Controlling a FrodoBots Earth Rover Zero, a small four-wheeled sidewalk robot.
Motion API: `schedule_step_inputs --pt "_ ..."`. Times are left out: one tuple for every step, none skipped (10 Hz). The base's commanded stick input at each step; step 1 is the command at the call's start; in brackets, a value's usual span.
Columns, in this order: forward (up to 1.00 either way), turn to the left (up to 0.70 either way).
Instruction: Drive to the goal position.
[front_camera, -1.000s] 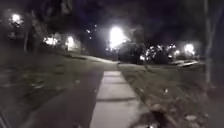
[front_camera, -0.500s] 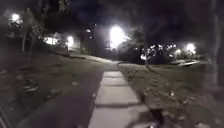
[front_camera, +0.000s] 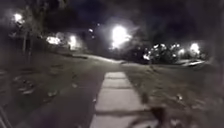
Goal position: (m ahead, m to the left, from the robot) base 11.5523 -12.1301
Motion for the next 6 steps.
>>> schedule_step_inputs --pt "0.45 0.27" --pt "0.45 0.27" --pt "0.45 0.27" --pt "0.45 0.27" --pt "0.45 0.27" --pt "0.45 0.02"
